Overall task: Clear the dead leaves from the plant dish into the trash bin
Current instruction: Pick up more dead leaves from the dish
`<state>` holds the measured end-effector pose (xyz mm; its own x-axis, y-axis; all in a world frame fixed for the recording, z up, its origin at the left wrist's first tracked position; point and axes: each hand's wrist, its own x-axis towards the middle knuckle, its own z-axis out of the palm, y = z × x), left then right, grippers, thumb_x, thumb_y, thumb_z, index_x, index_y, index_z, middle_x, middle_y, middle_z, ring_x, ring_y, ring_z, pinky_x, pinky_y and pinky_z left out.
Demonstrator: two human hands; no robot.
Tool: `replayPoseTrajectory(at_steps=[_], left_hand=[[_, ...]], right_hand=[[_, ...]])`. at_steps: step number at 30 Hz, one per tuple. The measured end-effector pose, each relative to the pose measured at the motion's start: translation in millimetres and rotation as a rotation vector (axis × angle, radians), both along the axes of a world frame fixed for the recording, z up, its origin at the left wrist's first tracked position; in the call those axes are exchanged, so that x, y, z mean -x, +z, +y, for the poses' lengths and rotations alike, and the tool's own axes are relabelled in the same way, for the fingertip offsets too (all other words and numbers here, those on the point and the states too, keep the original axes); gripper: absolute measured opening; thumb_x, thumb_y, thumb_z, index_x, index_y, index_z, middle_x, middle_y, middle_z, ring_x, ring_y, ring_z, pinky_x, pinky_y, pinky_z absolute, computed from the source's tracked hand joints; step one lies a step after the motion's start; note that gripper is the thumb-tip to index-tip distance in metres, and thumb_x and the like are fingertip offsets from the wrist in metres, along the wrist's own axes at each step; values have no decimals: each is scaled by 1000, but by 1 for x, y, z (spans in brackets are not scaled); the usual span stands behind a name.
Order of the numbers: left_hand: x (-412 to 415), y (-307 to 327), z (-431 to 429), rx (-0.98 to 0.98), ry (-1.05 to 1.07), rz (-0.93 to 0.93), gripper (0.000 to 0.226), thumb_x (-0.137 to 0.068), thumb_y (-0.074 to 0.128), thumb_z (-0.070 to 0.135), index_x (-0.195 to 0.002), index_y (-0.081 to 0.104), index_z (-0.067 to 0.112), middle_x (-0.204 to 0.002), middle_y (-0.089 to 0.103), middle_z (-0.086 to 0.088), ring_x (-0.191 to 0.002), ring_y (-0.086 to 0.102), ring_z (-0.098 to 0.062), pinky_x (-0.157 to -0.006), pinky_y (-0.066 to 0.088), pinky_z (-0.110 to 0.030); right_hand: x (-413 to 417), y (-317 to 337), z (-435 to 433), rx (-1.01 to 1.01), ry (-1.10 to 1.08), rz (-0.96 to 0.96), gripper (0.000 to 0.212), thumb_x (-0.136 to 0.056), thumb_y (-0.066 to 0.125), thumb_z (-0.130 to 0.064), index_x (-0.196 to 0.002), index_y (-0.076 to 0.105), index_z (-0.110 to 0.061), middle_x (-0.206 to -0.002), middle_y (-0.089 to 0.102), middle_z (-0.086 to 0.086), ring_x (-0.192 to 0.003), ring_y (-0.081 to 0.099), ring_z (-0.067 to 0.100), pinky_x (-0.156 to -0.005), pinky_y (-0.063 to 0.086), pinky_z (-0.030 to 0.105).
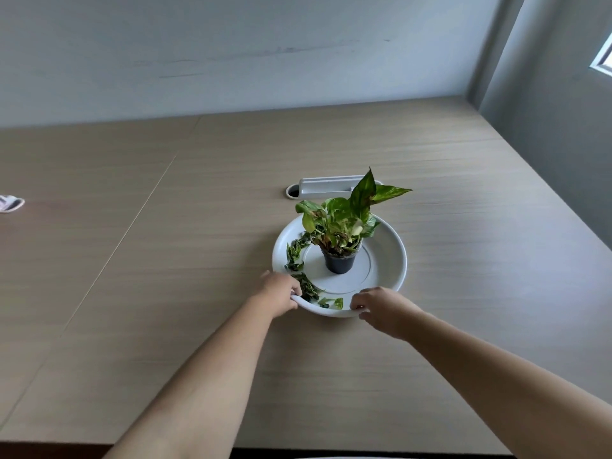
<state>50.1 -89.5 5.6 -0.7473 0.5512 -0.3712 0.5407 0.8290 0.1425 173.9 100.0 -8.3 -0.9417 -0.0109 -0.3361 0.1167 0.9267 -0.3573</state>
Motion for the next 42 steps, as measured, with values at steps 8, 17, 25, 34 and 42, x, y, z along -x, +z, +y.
replayPoseTrajectory(at_steps=[8,17,25,34,42], left_hand=[[-41,-15,20,-262,23,-114,32,-76,73,40,-103,74,23,-105,73,2,-104,59,-19,-100,38,-28],[-4,-14,26,-135,52,-90,38,-78,72,40,-107,62,18,-117,56,-6,-104,57,-25,-88,48,-34],[-2,-34,42,-94,43,-73,25,-79,73,29,-98,62,20,-113,54,-7,-93,57,-28,-71,44,-31],[-2,-44,44,-254,62,-126,11,-78,68,1,-86,72,8,-103,66,-10,-91,67,-29,-77,54,-30],[-1,-39,43,-368,193,-176,12,-79,65,-1,-81,75,6,-93,75,-9,-87,70,-23,-77,53,-24]], right_hand=[[0,6,57,-135,-163,6,46,-82,43,6,-109,67,-23,-117,67,4,-106,63,25,-94,51,37],[27,1,-1,33,-161,21,27,-90,53,-29,-115,61,-22,-117,60,6,-104,58,25,-86,47,35],[44,-23,-21,-62,-274,-7,40,-75,63,-52,-103,57,-24,-107,55,3,-100,55,26,-69,44,31],[43,-29,-1,58,-270,10,30,-75,52,6,-86,73,-12,-99,67,10,-88,63,28,-73,53,32],[44,-20,1,190,-389,63,26,-78,53,7,-81,75,-6,-91,73,12,-80,67,27,-66,53,25]])
